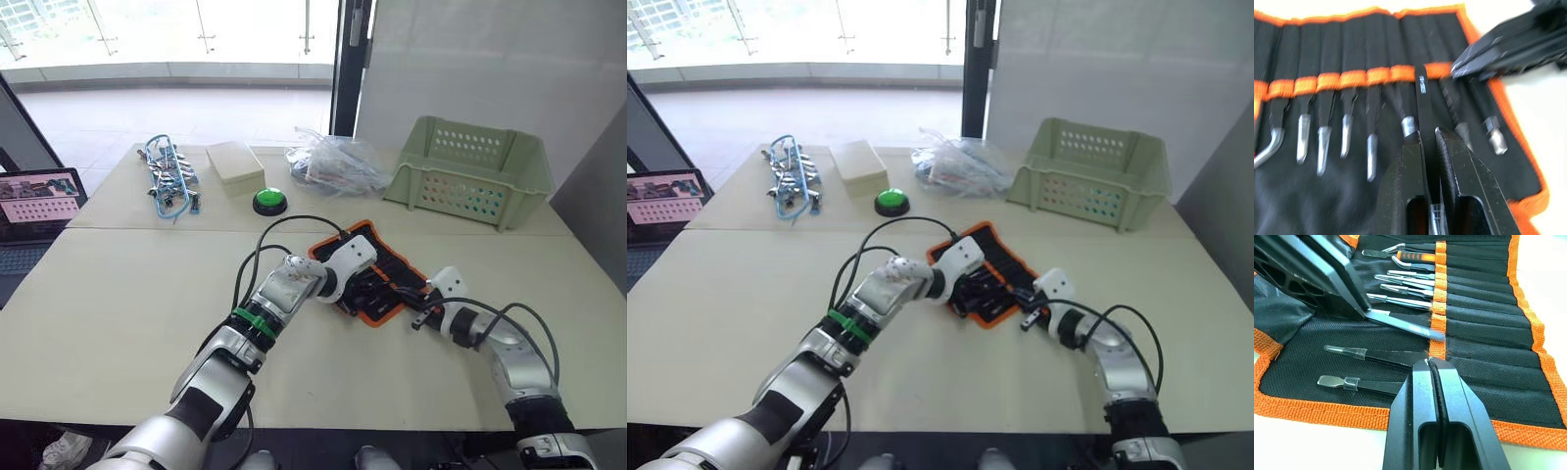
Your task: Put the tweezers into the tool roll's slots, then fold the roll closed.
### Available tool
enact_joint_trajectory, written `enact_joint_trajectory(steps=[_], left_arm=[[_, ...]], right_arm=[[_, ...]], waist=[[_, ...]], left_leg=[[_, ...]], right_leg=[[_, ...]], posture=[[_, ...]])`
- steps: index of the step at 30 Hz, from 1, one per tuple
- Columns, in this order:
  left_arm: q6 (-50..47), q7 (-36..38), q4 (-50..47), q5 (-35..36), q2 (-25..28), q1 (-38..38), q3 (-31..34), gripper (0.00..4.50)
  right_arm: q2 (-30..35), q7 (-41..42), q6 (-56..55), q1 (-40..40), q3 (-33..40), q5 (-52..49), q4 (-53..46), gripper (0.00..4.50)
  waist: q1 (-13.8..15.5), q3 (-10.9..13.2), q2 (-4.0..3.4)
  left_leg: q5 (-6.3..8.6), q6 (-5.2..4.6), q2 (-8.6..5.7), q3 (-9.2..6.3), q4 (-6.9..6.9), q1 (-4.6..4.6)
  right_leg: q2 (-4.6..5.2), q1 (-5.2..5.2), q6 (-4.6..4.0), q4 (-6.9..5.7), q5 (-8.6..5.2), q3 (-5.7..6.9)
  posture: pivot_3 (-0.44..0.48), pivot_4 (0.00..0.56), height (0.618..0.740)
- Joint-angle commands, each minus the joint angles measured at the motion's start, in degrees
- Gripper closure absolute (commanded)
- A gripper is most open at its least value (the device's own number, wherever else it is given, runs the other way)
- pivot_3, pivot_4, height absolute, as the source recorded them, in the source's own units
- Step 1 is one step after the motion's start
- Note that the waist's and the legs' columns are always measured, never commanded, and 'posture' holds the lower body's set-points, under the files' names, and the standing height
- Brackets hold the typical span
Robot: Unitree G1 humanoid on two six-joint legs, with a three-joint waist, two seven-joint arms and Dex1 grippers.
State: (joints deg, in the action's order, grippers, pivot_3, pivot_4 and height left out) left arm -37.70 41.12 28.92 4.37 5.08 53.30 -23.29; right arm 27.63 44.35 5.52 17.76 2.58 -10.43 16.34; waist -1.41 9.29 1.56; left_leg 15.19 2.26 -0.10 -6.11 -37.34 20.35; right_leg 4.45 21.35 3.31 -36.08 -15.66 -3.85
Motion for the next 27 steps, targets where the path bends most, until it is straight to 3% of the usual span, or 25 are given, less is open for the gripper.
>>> enact_joint_trajectory(steps=[1, 27], left_arm=[[-0.16, 0.23, -2.45, -0.77, -0.05, -0.14, 0.51, 4.48], [-2.72, 1.79, -5.24, -2.70, -1.03, -2.23, -0.79, 4.48]], right_arm=[[0.61, -0.90, 1.65, -1.66, -0.31, 1.14, 3.13, 4.50], [0.34, -0.68, 0.61, -0.53, -0.73, 1.69, 5.03, 4.50]], waist=[[0.10, 0.00, 0.00], [0.13, 0.00, 0.00]], left_leg=[[0.00, 0.00, 0.00, 0.00, 0.00, 0.00], [-0.02, 0.03, 0.01, 0.00, 0.00, -0.04]], right_leg=[[0.00, 0.00, 0.00, 0.00, 0.00, 0.00], [-0.01, -0.02, 0.00, -0.03, 0.00, -0.01]], posture=[[0.000, 0.150, 0.740], [0.000, 0.150, 0.740]])
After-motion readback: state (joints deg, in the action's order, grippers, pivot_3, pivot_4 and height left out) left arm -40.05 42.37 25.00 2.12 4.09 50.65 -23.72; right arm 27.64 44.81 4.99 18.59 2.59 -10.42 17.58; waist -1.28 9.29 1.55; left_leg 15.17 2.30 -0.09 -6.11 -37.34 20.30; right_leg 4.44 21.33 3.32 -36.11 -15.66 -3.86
